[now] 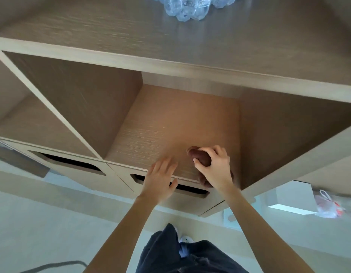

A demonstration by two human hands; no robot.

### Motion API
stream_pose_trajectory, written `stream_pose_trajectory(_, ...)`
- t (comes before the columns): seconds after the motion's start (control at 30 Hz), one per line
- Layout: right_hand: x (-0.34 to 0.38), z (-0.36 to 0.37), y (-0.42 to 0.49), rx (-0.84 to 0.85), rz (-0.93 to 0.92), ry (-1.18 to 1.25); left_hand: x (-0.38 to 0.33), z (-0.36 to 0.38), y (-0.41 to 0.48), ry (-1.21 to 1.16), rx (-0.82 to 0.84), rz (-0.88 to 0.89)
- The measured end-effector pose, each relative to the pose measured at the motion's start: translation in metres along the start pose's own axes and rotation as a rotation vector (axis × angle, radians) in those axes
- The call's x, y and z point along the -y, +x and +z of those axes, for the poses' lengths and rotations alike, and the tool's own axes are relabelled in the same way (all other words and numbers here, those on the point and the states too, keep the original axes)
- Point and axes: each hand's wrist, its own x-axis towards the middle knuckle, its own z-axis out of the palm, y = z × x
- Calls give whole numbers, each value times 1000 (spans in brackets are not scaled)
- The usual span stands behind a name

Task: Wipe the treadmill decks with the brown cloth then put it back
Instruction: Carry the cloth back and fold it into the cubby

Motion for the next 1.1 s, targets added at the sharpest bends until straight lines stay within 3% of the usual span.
stream_pose_trajectory(0.17,-3,28,10,140,97,-194,17,4,13,-30,-7,62)
stream_pose_trajectory(0.23,-4,24,9,166,126,-73,22,6,15,-39,-23,84)
stream_pose_trajectory(0.33,-14,5,-1,79,147,107,25,7,16,-59,-14,105)
stream_pose_trajectory(0.5,-28,-17,-40,2,188,66,8,2,15,-191,-55,190)
stream_pose_trajectory(0.73,-11,-10,-53,200,120,161,-18,-2,22,-196,-104,384)
stream_pose_trajectory(0.93,-12,-13,-43,-30,107,105,15,-13,30,-122,-176,455)
stream_pose_trajectory(1.1,-5,-9,-30,-11,-85,95,41,-25,38,-70,-293,376)
